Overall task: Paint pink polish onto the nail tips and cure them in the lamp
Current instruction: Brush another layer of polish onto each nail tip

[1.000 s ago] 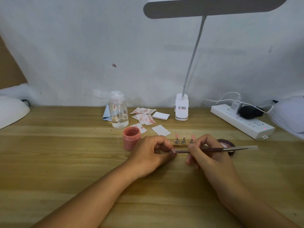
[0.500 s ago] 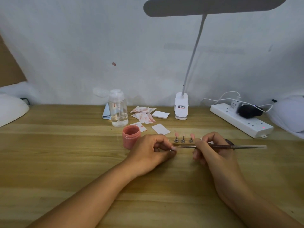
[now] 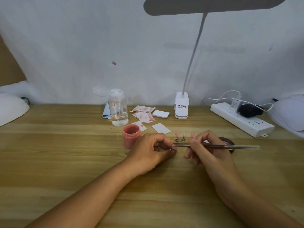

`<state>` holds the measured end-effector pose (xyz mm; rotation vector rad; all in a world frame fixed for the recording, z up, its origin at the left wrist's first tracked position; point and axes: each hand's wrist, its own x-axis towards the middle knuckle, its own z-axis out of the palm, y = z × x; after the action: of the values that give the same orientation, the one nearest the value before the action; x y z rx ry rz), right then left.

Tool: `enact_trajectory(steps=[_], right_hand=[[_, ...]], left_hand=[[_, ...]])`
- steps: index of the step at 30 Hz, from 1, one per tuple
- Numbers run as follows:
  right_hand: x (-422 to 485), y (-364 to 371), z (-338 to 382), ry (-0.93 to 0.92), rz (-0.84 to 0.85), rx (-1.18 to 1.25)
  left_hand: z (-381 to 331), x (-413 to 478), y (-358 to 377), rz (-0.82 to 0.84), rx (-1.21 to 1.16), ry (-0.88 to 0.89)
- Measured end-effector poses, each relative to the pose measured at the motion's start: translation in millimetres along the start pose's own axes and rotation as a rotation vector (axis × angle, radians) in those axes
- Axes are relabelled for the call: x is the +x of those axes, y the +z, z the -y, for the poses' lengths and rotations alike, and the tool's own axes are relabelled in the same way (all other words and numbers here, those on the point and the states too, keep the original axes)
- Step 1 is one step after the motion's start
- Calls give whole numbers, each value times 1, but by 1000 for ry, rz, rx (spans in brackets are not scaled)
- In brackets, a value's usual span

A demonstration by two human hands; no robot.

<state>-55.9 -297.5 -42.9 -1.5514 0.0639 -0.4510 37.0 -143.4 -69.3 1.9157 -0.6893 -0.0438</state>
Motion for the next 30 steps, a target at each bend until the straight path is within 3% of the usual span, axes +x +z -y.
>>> enact_trajectory(steps=[5, 11, 17, 24, 30], right_hand=[[4, -5, -4, 8, -119, -8], [2, 2, 0, -4, 12, -28], [6, -3, -4, 7, -152, -4], [0, 1, 2, -31, -22, -11], [5, -5, -3, -14, -179, 24]], left_hand=[[-1, -1, 0, 19, -13, 0], [-1, 1, -1, -7, -21, -7], [-3, -1, -2, 17, -41, -1], [-6, -2, -2, -3, -22, -6], [-8, -2, -2, -9, -65, 12]])
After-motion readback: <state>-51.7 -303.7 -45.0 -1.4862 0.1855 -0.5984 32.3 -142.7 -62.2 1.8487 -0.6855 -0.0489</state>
